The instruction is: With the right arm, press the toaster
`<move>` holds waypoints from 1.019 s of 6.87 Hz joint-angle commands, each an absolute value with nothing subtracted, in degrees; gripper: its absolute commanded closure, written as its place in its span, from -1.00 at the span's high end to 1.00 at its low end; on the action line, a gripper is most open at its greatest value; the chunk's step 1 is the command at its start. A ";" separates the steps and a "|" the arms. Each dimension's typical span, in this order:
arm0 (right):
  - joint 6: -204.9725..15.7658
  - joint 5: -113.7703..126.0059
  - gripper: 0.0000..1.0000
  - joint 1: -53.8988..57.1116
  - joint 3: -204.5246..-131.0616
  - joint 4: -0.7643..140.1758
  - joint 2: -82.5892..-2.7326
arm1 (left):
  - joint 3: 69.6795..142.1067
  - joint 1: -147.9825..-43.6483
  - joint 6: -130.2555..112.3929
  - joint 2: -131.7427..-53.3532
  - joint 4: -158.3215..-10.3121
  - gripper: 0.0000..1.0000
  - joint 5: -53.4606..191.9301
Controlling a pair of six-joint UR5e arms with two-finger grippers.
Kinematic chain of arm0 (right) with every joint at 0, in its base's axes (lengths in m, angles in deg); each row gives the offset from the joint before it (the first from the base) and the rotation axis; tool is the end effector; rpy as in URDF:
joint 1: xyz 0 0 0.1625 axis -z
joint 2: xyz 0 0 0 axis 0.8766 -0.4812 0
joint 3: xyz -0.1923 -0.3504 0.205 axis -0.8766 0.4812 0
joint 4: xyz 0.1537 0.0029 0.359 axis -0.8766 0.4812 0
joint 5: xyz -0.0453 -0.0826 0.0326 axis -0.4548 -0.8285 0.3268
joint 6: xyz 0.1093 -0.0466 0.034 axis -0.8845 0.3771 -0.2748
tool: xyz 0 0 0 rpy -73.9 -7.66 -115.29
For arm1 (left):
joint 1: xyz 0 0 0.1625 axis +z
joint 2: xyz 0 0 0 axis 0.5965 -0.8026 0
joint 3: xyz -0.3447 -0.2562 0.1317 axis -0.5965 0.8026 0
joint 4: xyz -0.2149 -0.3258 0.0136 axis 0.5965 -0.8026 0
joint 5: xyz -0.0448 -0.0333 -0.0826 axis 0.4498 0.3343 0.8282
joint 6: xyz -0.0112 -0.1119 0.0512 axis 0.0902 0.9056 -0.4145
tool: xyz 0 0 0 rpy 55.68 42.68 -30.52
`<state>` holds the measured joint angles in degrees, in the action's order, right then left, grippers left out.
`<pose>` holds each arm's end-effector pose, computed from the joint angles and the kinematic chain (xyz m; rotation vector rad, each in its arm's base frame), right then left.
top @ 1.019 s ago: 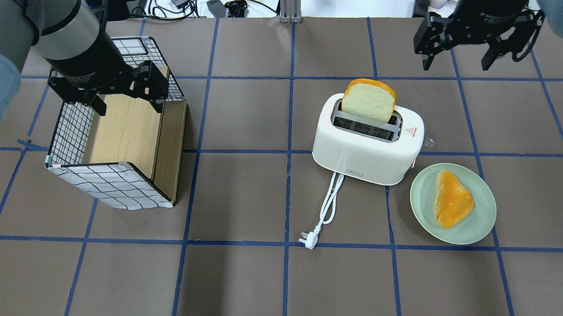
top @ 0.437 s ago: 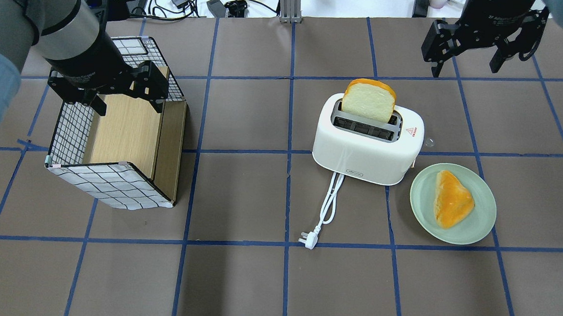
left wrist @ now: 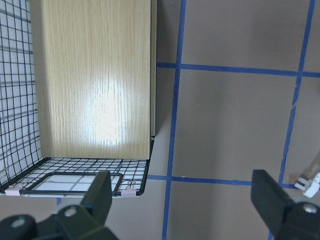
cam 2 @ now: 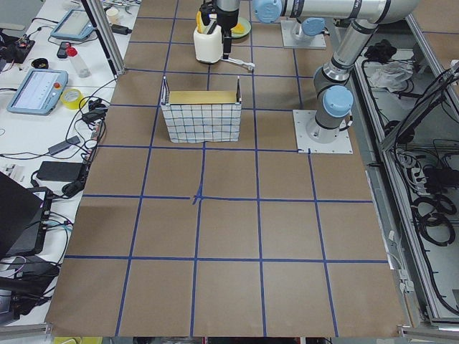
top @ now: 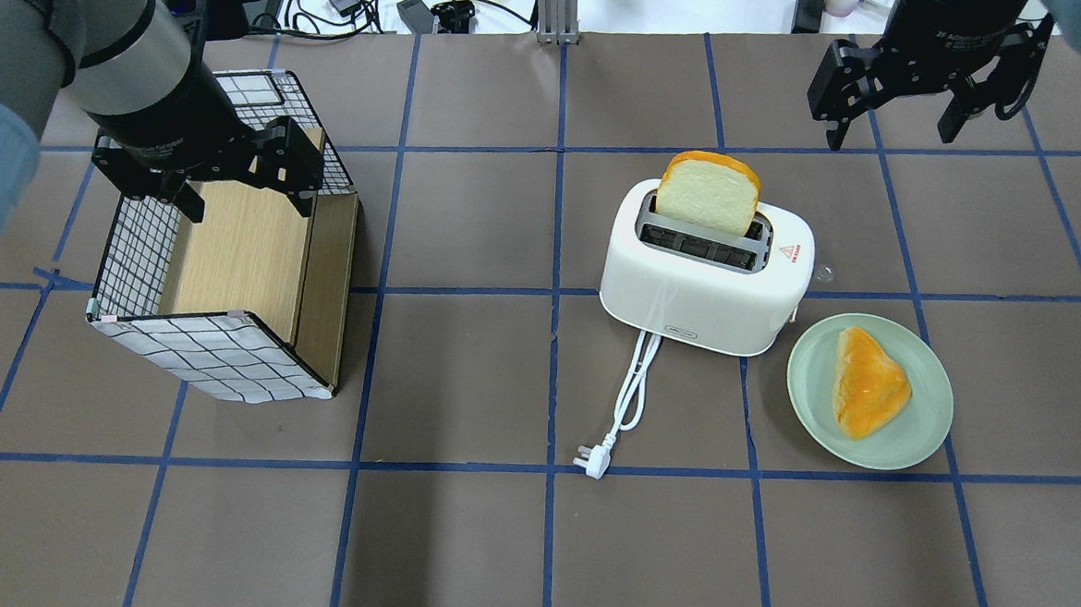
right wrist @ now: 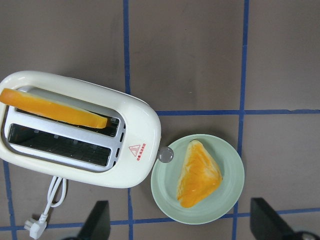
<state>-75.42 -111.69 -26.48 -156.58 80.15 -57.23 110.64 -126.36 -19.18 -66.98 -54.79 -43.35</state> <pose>0.1027 -0.5146 0.5034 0.0106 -3.0583 -0.0089 -0.1291 -0.4280 0.4938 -0.1302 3.1214 -0.0966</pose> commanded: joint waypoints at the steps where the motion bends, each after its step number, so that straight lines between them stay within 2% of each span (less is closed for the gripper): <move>1: -76.08 -106.13 1.00 -26.48 -156.97 80.32 -57.23 | 110.64 -126.36 -19.18 -66.98 -54.79 1.00 -43.35; 7: -76.70 -105.76 1.00 -26.65 -157.06 80.15 -57.23 | 110.64 -126.36 -19.18 -66.98 -54.79 1.00 -43.27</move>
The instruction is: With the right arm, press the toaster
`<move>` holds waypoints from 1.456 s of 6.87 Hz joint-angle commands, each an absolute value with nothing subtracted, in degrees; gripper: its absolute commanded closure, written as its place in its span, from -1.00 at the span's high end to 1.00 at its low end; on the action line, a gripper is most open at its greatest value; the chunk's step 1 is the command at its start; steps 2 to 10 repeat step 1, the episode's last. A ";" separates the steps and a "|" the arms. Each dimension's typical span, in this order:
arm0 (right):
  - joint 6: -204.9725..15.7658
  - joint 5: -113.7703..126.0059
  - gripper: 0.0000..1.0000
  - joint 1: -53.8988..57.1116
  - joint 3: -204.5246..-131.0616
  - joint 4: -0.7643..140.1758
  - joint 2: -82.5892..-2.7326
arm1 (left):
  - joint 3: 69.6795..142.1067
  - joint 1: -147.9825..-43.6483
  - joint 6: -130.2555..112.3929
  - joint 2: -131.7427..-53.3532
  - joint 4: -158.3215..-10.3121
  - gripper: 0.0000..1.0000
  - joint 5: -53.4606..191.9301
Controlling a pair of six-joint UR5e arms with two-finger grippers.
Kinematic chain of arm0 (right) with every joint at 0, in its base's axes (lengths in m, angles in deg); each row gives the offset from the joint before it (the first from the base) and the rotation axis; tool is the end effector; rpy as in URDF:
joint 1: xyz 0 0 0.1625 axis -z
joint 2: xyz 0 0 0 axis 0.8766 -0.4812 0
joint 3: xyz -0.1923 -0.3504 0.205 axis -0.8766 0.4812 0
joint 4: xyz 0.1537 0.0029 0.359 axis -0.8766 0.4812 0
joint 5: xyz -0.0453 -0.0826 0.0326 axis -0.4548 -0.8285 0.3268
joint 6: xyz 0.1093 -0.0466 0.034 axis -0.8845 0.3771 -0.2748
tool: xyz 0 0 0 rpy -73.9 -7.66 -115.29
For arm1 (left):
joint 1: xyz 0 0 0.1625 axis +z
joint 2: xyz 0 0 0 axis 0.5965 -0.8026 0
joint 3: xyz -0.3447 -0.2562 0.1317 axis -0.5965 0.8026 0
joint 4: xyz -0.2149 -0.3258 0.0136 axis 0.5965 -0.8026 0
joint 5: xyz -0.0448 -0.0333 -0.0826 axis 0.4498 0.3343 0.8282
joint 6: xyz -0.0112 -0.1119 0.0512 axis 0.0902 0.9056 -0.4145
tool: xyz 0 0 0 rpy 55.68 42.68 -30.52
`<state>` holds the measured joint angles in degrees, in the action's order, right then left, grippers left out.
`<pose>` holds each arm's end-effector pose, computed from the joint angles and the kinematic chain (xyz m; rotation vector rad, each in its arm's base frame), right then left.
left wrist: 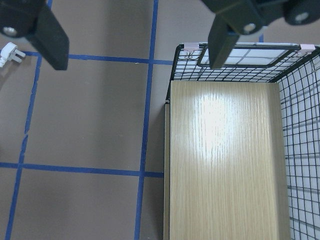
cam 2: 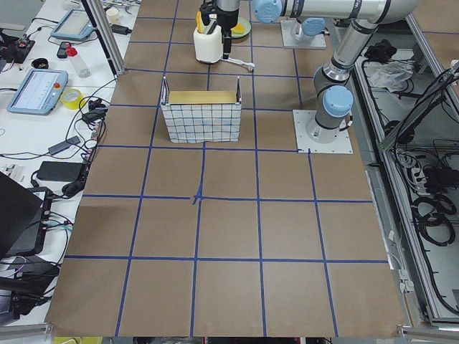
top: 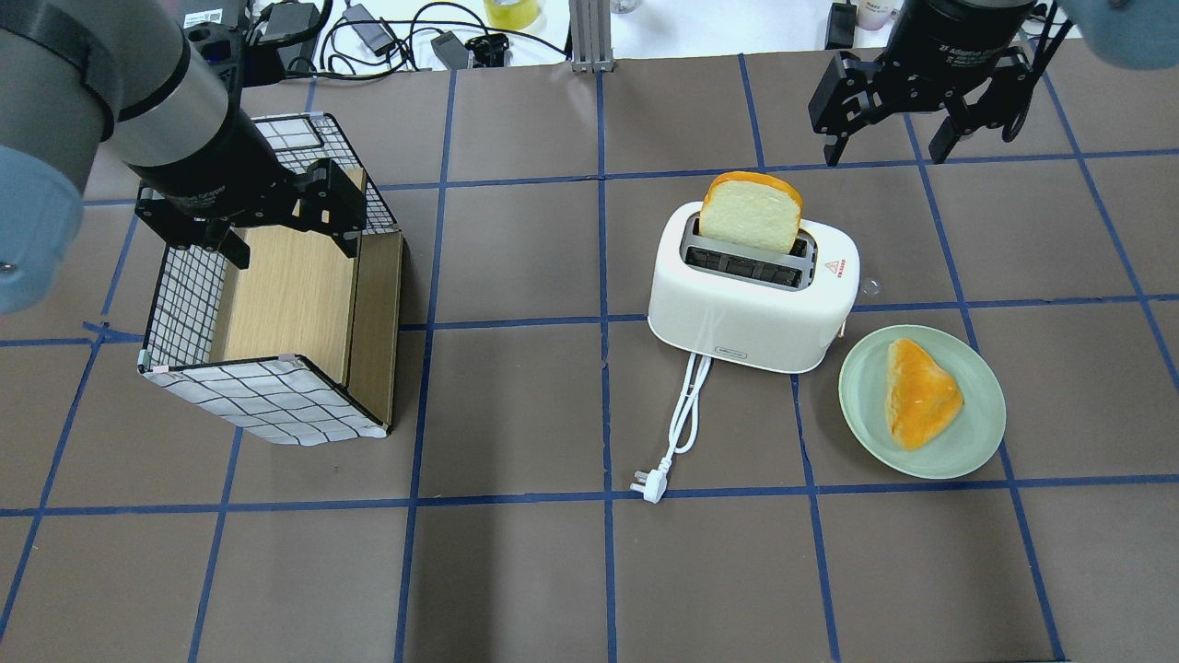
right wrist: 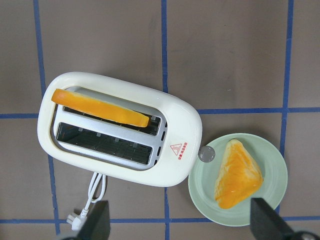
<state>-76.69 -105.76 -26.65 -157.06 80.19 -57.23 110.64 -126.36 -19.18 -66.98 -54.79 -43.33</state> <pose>0.1170 -0.5139 0.4991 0.0194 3.1212 0.0144 -0.1291 -0.4280 0.4938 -0.1302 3.1217 -0.0966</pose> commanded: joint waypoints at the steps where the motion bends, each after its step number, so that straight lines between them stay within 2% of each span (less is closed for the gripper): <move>1: -76.70 -105.76 1.00 -26.65 -157.06 80.06 -57.23 | 110.64 -126.36 -19.18 -66.98 -54.79 1.00 -43.35; 10: -76.70 -105.76 1.00 -26.65 -157.06 80.06 -57.23 | 110.64 -126.36 -19.18 -66.98 -54.79 1.00 -43.35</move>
